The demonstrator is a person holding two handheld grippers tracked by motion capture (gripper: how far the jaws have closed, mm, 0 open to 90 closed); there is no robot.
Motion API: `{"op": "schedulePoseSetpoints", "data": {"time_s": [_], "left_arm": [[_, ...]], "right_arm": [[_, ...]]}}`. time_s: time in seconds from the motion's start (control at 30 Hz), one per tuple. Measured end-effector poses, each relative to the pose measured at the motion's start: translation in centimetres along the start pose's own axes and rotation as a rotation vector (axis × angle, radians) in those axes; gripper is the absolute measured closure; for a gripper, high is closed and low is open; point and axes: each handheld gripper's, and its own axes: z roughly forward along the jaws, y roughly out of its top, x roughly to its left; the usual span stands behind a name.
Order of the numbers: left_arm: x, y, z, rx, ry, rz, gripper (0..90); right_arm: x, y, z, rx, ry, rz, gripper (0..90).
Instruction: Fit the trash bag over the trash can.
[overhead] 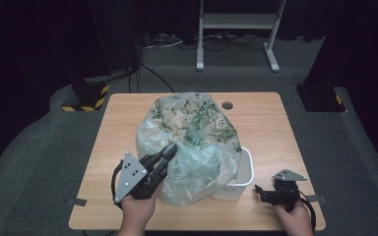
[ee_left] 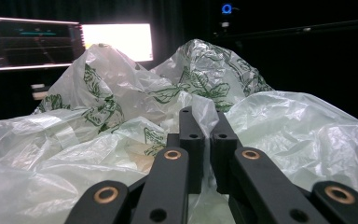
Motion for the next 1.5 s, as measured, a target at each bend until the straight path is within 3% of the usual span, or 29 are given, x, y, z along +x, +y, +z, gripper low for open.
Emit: {"op": "schedulePoseSetpoints", "data": {"time_s": [0.23, 0.47, 0.8, 0.97, 1.03, 1.13, 1.17, 1.33, 1.5], "left_arm": [[-2.3, 0.0, 3.0, 0.015, -0.084, 0.006, 86.9], [-3.7, -0.8, 4.5, 0.041, -0.139, 0.018, 86.7], [-4.2, -2.1, 6.7, 0.103, -0.176, 0.016, 85.6], [-4.2, -2.7, 7.4, 0.113, -0.193, 0.029, 77.9], [-4.2, -2.9, 7.5, 0.115, -0.194, 0.032, 57.5], [-4.0, -2.8, 7.1, 0.099, -0.182, 0.045, 51.0], [-3.6, -2.6, 6.6, 0.069, -0.169, 0.028, 41.5], [-2.8, -2.6, 5.1, 0.042, -0.134, 0.022, 37.2], [-1.3, -4.2, 3.2, 0.045, -0.081, -0.025, 35.6]], "right_arm": [[0.0, 0.0, 0.0, 0.001, 0.001, -0.001, 11.9], [0.0, 0.0, 0.0, -0.001, 0.000, 0.000, 11.9], [0.0, 0.0, 0.0, -0.002, 0.000, -0.001, 11.9], [0.0, 0.0, 0.0, -0.003, 0.001, -0.001, 12.0], [0.0, 0.0, 0.0, -0.003, 0.002, -0.001, 12.0], [-0.1, 0.0, 0.0, -0.002, 0.003, -0.002, 12.0], [-0.1, 0.0, 0.0, -0.002, 0.005, -0.001, 12.0], [-0.2, 0.0, 0.0, -0.007, -0.016, 0.006, 12.7], [-0.2, -0.1, -0.5, -0.020, -0.025, 0.006, 13.5]]}}
